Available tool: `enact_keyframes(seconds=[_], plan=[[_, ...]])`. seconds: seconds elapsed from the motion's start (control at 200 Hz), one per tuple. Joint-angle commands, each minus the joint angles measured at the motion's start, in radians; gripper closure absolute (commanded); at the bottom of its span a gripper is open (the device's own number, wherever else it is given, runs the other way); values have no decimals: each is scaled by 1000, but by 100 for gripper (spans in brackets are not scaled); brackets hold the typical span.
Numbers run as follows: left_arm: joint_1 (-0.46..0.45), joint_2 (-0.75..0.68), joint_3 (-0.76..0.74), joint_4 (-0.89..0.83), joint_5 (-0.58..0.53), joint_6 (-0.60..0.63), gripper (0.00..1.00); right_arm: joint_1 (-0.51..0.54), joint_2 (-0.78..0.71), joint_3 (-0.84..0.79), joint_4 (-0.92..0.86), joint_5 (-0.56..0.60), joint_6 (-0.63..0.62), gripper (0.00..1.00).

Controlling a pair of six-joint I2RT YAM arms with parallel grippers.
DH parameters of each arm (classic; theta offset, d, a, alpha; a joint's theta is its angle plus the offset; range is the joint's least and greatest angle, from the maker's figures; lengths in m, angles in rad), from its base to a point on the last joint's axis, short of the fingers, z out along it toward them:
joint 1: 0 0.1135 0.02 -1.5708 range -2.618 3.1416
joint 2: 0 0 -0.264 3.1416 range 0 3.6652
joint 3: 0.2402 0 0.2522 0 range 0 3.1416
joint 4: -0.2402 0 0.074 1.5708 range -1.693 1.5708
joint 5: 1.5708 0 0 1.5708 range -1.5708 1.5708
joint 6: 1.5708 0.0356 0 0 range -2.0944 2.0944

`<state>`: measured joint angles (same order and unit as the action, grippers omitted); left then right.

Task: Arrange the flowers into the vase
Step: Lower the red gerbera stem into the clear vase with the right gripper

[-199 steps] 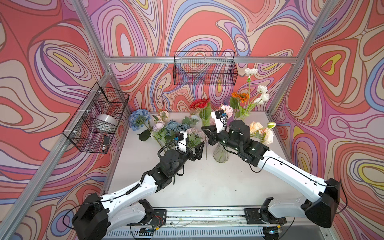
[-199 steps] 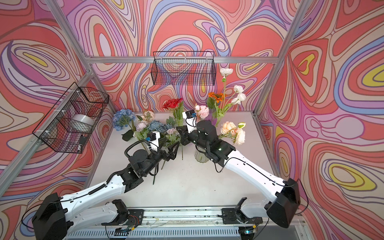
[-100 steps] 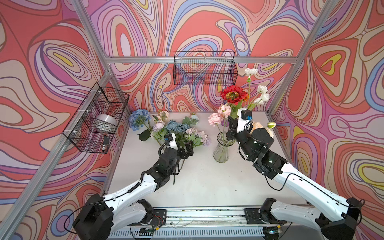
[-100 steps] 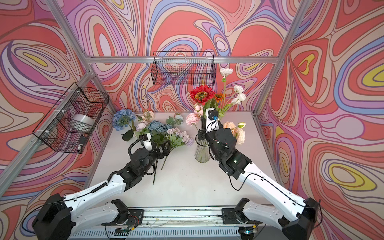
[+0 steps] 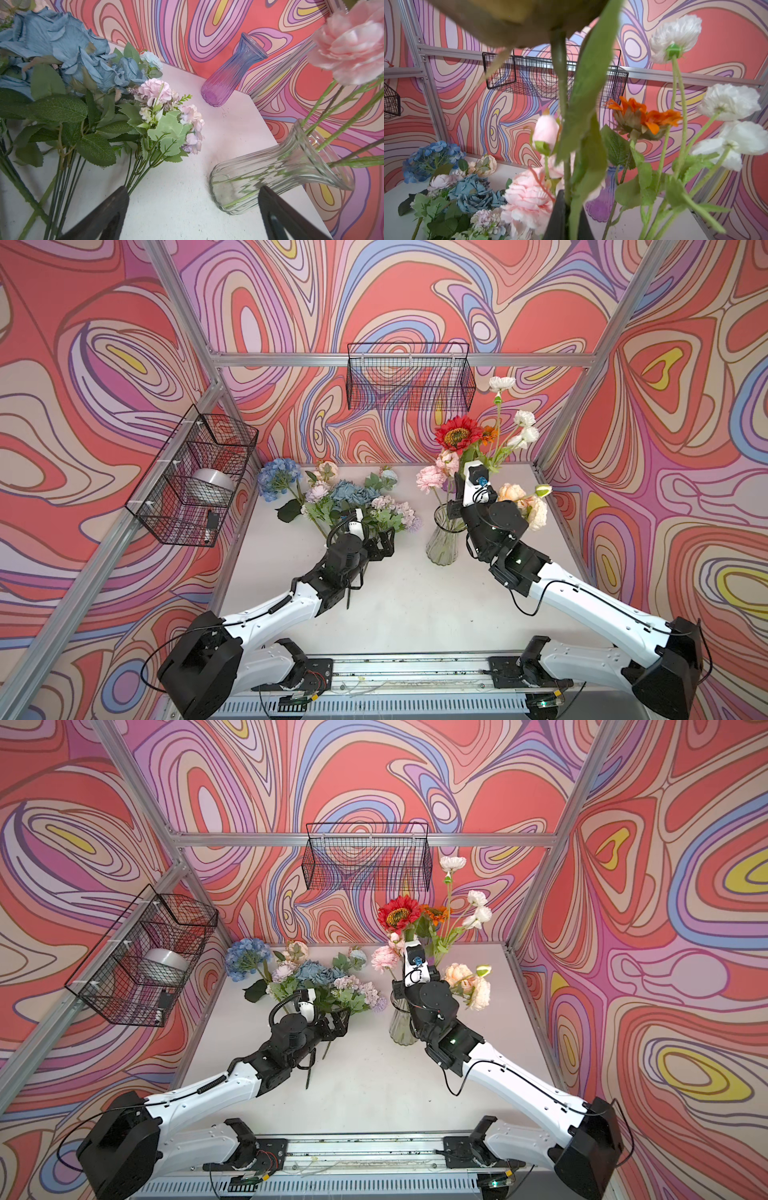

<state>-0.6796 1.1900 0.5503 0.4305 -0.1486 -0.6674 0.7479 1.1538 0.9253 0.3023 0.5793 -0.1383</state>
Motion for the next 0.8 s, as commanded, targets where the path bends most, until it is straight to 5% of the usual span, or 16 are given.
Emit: enact_keyframes(seconds=[0.0, 0.376, 0.796], plan=[[3, 14, 30, 18, 17, -18, 0, 4, -17, -74, 35, 27, 81, 100], [5, 14, 28, 19, 12, -18, 0, 4, -39, -223, 4, 38, 259, 100], [210, -129, -26, -54, 42, -55, 0, 4, -77, -89, -355, -73, 338, 49]])
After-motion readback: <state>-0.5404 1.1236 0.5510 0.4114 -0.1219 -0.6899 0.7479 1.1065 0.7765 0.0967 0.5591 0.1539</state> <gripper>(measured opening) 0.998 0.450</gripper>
